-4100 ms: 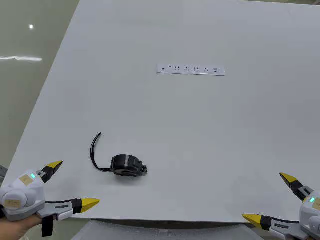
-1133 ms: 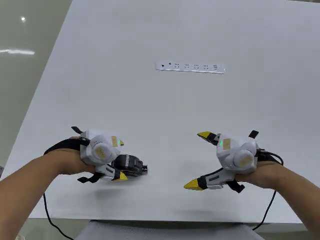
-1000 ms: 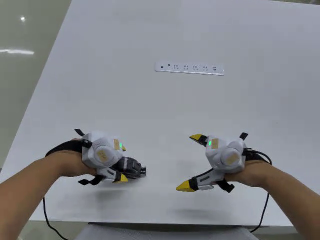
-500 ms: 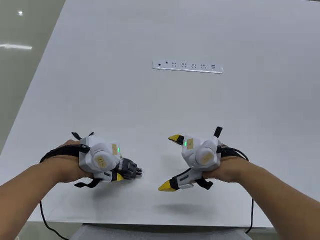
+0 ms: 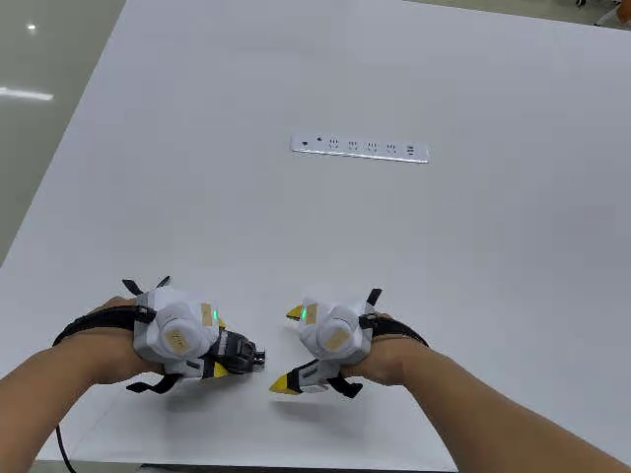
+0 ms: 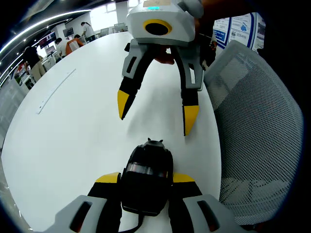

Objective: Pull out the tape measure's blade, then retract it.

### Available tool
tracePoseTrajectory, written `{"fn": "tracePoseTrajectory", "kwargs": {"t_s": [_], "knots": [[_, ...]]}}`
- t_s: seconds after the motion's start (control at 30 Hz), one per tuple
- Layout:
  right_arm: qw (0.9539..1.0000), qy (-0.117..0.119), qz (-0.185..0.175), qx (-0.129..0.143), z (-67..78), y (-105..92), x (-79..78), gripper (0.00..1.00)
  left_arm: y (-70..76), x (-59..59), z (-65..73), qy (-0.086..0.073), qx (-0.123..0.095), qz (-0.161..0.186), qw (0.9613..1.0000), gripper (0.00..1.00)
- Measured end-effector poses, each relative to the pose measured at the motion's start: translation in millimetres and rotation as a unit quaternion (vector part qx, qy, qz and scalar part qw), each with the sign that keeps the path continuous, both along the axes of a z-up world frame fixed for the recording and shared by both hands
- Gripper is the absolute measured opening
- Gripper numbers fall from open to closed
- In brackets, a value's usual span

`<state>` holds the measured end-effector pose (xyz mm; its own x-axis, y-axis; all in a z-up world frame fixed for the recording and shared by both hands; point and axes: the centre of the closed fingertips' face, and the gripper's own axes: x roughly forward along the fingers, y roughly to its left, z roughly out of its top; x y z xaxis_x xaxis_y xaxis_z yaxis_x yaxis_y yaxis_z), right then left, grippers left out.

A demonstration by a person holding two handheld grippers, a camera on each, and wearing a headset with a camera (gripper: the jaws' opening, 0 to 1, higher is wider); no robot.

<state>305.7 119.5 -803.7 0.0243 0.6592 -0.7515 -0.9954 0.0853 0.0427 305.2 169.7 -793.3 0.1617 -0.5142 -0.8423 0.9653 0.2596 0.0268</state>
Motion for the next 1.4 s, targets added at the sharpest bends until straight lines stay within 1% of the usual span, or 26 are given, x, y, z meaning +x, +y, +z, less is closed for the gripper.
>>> {"fn": "tracePoseTrajectory", "kwargs": {"t_s": [0.03,0.1,0.17,0.27,0.33,0.4,0.47,0.6,0.67,0.7,0.73,0.83,0.97,1.03,1.1,1.2,1.33,1.4], "knots": [[1.0000,-0.001,0.005,0.000,-1.6,1.7,-1.2,0.61,0.1,-0.1,0.0,0.001,-0.001,0.001,1.0000,0.34],[0.9999,-0.005,0.014,-0.009,-7.3,3.3,-2.5,0.54,-0.1,-0.1,0.1,0.000,-0.004,0.002,1.0000,0.34],[0.9997,-0.003,0.018,-0.015,-12.2,4.4,-3.9,0.46,0.0,-0.5,0.0,-0.001,-0.007,0.004,1.0000,0.34],[0.9996,-0.001,0.021,-0.017,-15.4,7.5,-5.9,0.36,-0.3,-0.1,0.3,-0.001,-0.012,0.009,0.9999,0.34],[0.9995,-0.007,0.025,-0.017,-17.1,10.8,-5.0,0.30,-0.4,-0.2,0.1,0.001,-0.011,0.008,0.9999,0.34],[0.9996,-0.007,0.024,-0.017,-17.2,13.6,-3.4,0.28,-0.4,-0.5,0.0,0.003,-0.010,0.008,0.9999,0.34],[0.9996,-0.007,0.025,-0.013,-17.2,17.3,-3.1,0.23,-0.6,-0.6,0.0,0.004,-0.011,0.008,0.9999,0.34],[0.9989,-0.006,0.041,-0.020,-21.2,20.8,-9.6,0.16,-0.3,0.1,0.0,0.005,-0.018,0.013,0.9997,0.34],[0.9987,-0.013,0.045,-0.022,-23.0,22.2,-8.3,0.15,-0.5,0.1,-0.1,0.005,-0.019,0.014,0.9997,0.34],[0.9982,-0.013,0.051,-0.028,-24.0,20.2,-8.8,0.16,-0.5,0.1,-0.1,0.004,-0.019,0.014,0.9997,0.34],[0.9984,-0.013,0.049,-0.025,-24.0,21.4,-7.7,0.15,-0.5,-0.1,-0.1,0.004,-0.019,0.014,0.9997,0.34],[0.9972,-0.026,0.064,-0.029,-23.7,21.1,-8.7,0.16,-0.7,-0.1,-0.3,0.005,-0.019,0.015,0.9997,0.34],[0.9963,-0.031,0.073,-0.032,-24.0,21.3,-8.3,0.15,-0.5,-0.5,-0.4,0.008,-0.018,0.015,0.9997,0.34],[0.9965,-0.035,0.070,-0.030,-24.0,20.6,-5.9,0.14,-0.2,-0.1,-0.2,0.011,-0.017,0.017,0.9997,0.34],[0.9968,-0.032,0.067,-0.029,-24.1,20.9,-5.0,0.13,0.1,-0.4,-0.2,0.013,-0.016,0.017,0.9996,0.34],[0.9972,-0.025,0.065,-0.027,-23.9,20.3,-6.2,0.13,0.6,-0.7,-0.1,0.013,-0.014,0.011,0.9998,0.34],[0.9980,-0.013,0.057,-0.023,-23.9,15.3,-6.3,0.13,1.0,-1.3,-0.2,0.012,-0.011,0.005,0.9999,0.34],[0.9982,-0.011,0.055,-0.023,-23.8,12.3,-6.1,0.13,0.8,-1.0,-0.4,0.013,-0.010,0.006,0.9998,0.34]]}}
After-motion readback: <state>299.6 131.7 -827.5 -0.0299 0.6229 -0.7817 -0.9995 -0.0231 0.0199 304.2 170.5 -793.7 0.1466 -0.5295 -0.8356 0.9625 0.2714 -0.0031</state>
